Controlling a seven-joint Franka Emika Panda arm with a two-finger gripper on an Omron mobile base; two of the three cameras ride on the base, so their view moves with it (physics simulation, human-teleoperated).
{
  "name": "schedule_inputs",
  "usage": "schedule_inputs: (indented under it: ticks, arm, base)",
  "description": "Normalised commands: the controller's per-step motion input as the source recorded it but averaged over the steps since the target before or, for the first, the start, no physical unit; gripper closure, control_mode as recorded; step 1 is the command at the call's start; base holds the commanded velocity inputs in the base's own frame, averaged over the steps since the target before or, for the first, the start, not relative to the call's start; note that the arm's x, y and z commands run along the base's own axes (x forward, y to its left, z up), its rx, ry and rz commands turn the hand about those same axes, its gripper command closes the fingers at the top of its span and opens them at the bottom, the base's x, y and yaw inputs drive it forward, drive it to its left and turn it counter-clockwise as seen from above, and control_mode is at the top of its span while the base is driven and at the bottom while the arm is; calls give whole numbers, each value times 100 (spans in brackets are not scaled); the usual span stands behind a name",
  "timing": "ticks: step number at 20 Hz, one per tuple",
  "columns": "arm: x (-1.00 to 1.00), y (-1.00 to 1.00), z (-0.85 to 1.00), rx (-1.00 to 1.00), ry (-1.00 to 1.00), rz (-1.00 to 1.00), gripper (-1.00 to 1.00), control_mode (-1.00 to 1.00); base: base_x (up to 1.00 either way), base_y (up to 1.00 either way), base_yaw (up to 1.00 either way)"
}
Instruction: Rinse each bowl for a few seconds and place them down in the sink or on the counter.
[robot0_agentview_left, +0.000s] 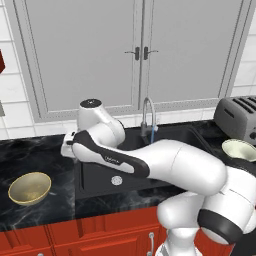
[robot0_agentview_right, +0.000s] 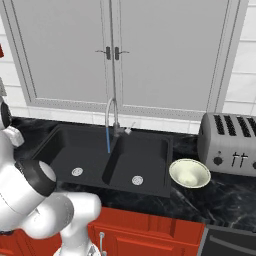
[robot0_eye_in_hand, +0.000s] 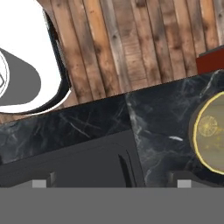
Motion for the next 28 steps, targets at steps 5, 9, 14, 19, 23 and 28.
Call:
schedule_inputs:
  ticks: [5, 9, 14, 19, 23, 28]
  arm:
    - [4, 39, -14, 0, 0, 2, -100, -100]
    - [9, 45, -14, 0, 0, 2, -100, -100]
    - [11, 45, -14, 0, 0, 2, -100, -100]
    - [11, 41, -13, 0, 0, 3, -100, -100]
    - [8, 33, -15, 0, 0, 3, -100, -100]
    - [7, 28, -20, 0, 1, 4, -100, -100]
  base:
    - [0, 0, 0]
    - [0, 0, 0]
    - [0, 0, 0]
    - [0, 0, 0]
    - [0, 0, 0]
    - [0, 0, 0]
